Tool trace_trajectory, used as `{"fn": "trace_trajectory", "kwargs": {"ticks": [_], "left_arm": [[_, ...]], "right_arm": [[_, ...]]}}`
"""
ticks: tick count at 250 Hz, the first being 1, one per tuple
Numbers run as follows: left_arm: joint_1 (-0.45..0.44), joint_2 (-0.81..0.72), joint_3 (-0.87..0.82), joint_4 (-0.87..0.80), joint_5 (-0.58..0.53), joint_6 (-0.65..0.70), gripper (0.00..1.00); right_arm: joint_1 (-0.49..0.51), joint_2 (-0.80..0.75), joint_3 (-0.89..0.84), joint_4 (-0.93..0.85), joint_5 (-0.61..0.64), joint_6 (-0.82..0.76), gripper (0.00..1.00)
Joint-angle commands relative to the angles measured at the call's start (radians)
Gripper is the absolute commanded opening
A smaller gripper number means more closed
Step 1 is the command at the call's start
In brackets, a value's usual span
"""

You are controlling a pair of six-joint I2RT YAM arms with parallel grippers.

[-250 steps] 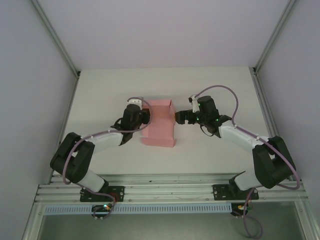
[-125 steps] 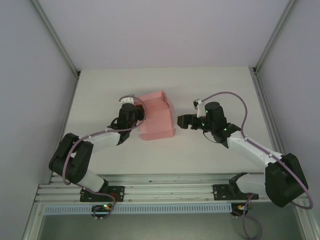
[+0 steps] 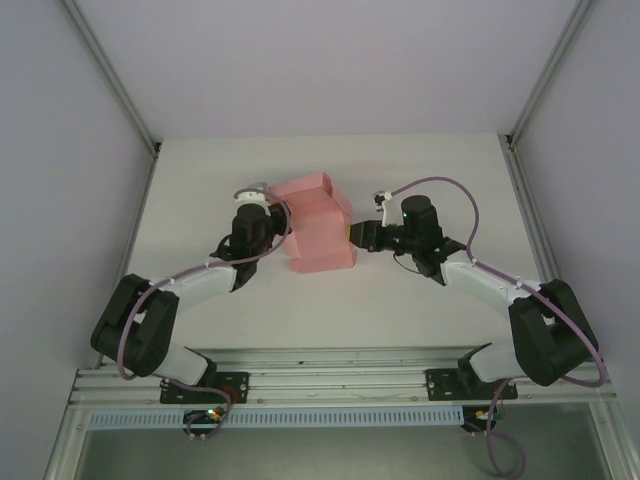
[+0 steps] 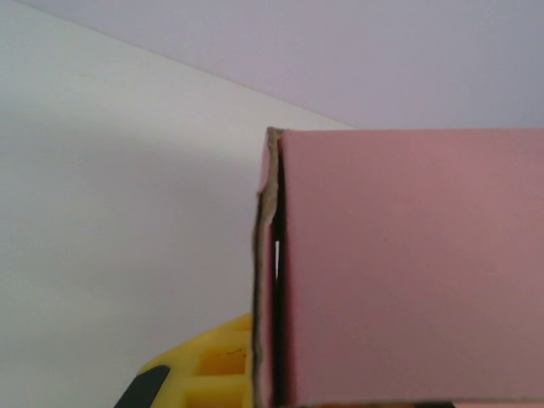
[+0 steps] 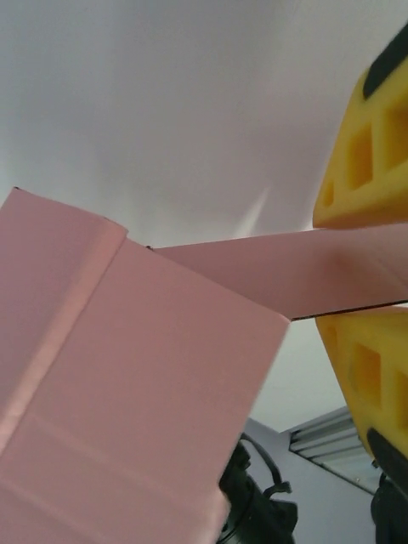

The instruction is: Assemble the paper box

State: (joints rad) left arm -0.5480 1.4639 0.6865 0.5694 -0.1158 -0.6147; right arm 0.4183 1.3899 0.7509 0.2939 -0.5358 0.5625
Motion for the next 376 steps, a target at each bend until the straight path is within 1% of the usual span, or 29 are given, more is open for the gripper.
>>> {"fn": "trace_trajectory", "kwargs": {"ticks": [1, 17, 38, 49, 67, 90, 109, 131, 146, 161, 168, 200, 210, 219, 239, 256, 273, 302, 311, 339, 376], "left_arm": [[0.015, -0.030, -0.010, 0.065, 0.050, -0.032, 0.00], [0.019, -0.034, -0.021, 0.090, 0.066, -0.033, 0.00], [0.024, -0.036, -0.031, 0.112, 0.077, -0.023, 0.00], [0.028, -0.036, -0.038, 0.132, 0.084, -0.022, 0.00], [0.035, -0.033, -0.046, 0.161, 0.104, -0.026, 0.00], [0.042, -0.030, -0.042, 0.175, 0.122, -0.032, 0.00], [0.043, -0.030, -0.034, 0.171, 0.133, -0.029, 0.00], [0.042, -0.034, -0.035, 0.162, 0.138, -0.022, 0.00], [0.043, -0.037, -0.030, 0.140, 0.134, -0.011, 0.00], [0.043, -0.042, -0.024, 0.107, 0.135, 0.008, 0.00], [0.043, -0.043, -0.022, 0.093, 0.137, 0.016, 0.00], [0.042, -0.054, -0.011, 0.027, 0.174, 0.077, 0.00], [0.042, -0.056, -0.005, 0.002, 0.181, 0.092, 0.00], [0.042, -0.058, -0.003, -0.016, 0.196, 0.105, 0.00], [0.040, -0.056, -0.004, -0.031, 0.224, 0.122, 0.00], [0.039, -0.053, -0.001, -0.031, 0.256, 0.125, 0.00], [0.035, -0.042, 0.011, -0.043, 0.278, 0.130, 0.00], [0.019, -0.025, 0.040, -0.078, 0.280, 0.154, 0.00], [0.014, -0.020, 0.046, -0.086, 0.278, 0.157, 0.00], [-0.001, -0.013, 0.057, -0.091, 0.263, 0.162, 0.00], [-0.017, -0.007, 0.077, -0.118, 0.223, 0.170, 0.00]], "right_arm": [[0.001, 0.000, 0.017, 0.055, -0.049, 0.017, 0.17], [-0.008, -0.001, -0.004, 0.105, -0.079, 0.045, 0.12], [-0.025, -0.002, -0.032, 0.196, -0.160, 0.099, 0.03], [-0.030, -0.006, -0.043, 0.243, -0.202, 0.124, 0.00], [-0.033, -0.012, -0.051, 0.294, -0.261, 0.161, 0.00], [-0.034, -0.024, -0.050, 0.272, -0.279, 0.160, 0.02], [-0.036, -0.050, -0.046, 0.184, -0.236, 0.108, 0.10], [-0.037, -0.102, -0.026, -0.007, -0.116, 0.016, 0.27], [-0.037, -0.145, -0.022, -0.097, -0.034, -0.037, 0.47], [-0.042, -0.193, -0.020, -0.173, 0.028, -0.090, 0.64], [-0.046, -0.214, -0.017, -0.206, 0.053, -0.112, 0.70], [-0.073, -0.295, 0.015, -0.342, 0.144, -0.208, 0.76], [-0.080, -0.314, 0.024, -0.372, 0.193, -0.237, 0.76], [-0.086, -0.322, 0.036, -0.395, 0.229, -0.265, 0.75], [-0.096, -0.312, 0.079, -0.444, 0.251, -0.324, 0.72], [-0.096, -0.282, 0.115, -0.463, 0.237, -0.376, 0.71], [-0.096, -0.242, 0.144, -0.452, 0.197, -0.412, 0.71], [-0.091, -0.159, 0.206, -0.454, 0.138, -0.449, 0.68], [-0.081, -0.133, 0.229, -0.470, 0.142, -0.464, 0.67], [-0.045, -0.065, 0.274, -0.492, 0.178, -0.511, 0.67], [-0.003, -0.007, 0.318, -0.513, 0.178, -0.541, 0.66]]}}
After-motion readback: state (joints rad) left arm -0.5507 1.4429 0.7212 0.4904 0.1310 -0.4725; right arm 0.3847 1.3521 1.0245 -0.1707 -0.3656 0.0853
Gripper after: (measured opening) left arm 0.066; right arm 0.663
